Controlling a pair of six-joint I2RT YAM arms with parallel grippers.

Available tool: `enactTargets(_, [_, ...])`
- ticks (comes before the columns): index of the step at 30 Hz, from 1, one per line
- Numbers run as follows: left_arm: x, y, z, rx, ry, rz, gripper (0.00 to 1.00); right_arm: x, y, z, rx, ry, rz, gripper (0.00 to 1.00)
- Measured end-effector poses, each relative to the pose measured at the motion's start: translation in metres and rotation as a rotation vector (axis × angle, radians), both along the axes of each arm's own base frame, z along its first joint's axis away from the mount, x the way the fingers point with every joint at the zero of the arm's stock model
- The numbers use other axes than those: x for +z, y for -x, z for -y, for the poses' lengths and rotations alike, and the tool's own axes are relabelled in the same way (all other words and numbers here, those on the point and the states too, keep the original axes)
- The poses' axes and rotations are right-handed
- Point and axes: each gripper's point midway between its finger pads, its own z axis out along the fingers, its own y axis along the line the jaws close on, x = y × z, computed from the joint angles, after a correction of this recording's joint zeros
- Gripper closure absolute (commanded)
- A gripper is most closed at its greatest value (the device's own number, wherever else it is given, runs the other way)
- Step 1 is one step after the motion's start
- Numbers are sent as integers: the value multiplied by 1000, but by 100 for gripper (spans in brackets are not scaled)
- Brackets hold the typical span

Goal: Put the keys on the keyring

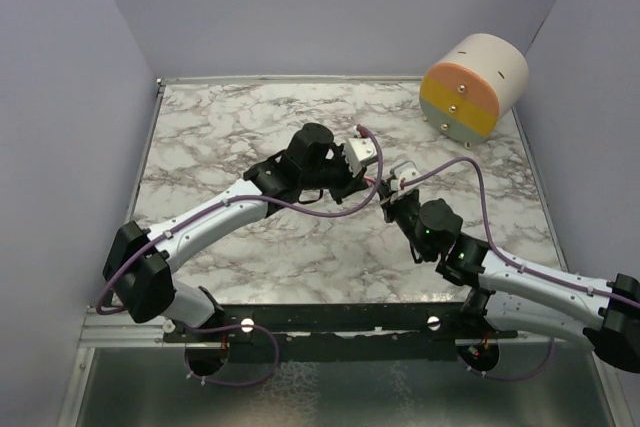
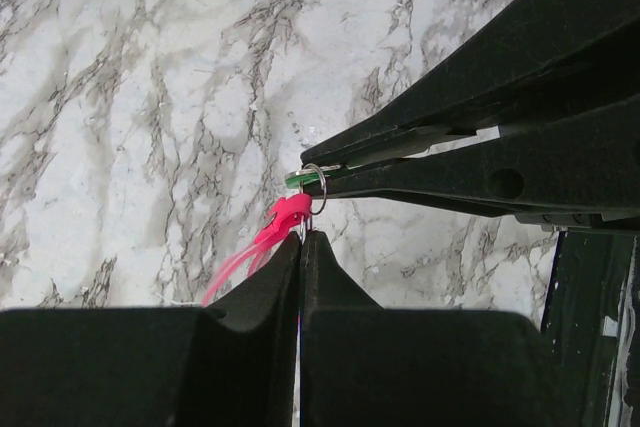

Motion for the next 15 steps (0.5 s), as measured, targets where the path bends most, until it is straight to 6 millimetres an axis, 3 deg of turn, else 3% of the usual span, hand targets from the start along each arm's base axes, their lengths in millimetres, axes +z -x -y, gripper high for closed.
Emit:
enactTargets(10, [-6, 2, 6, -60, -31, -18, 100, -2, 2, 3, 5, 24, -3, 90])
enactTargets(15, [-19, 6, 7, -106, -63, -48, 100, -5, 3, 1, 19, 40, -7, 82])
